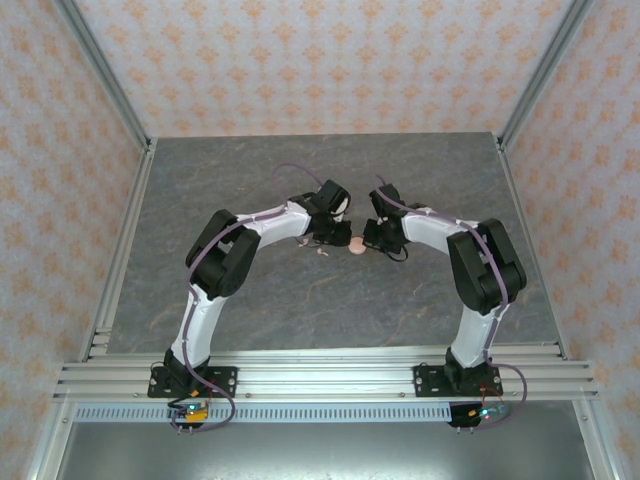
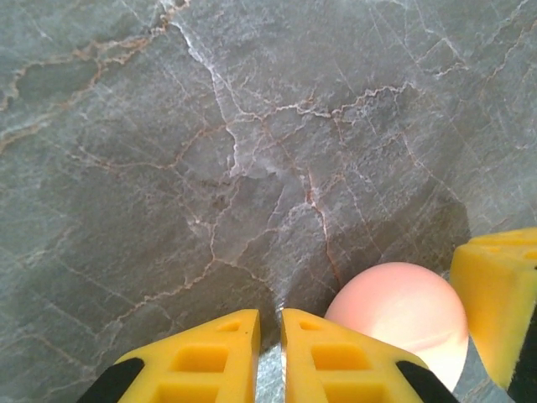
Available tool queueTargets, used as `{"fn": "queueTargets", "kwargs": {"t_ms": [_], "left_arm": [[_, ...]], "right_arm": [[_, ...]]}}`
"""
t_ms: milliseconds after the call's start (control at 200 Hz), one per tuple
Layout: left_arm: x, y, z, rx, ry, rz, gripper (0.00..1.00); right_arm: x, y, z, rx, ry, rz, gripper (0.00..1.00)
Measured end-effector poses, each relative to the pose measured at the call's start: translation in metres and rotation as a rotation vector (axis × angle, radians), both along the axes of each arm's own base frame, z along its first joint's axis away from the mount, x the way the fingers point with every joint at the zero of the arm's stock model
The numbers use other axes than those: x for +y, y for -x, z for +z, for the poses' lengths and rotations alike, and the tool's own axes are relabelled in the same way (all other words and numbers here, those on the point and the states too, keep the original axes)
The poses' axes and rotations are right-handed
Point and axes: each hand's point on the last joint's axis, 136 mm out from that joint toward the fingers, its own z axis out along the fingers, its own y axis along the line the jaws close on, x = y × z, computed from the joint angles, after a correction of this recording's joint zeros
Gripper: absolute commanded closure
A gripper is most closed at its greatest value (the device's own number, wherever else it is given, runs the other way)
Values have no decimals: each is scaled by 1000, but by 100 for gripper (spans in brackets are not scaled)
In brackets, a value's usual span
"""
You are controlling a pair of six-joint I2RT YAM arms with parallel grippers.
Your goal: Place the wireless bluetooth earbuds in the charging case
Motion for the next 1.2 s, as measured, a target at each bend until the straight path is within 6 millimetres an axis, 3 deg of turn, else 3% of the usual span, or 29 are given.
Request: {"fn": "queueTargets", "kwargs": {"t_ms": [420,736,1041,1196], "left_arm": [[0,6,1,10,20,-3,82],[7,10,4,5,1,6,77],[17,8,45,-79,7,41,68],[23,11,58,-112,62,84,68]], "right_arm": [[0,-5,0,0,13,6,82],[-11,-7,2,-3,33,-16,80],[-29,-9,43,-92,-41,-40,75],[-27,-5,45,-94,-139,-16,69]]}}
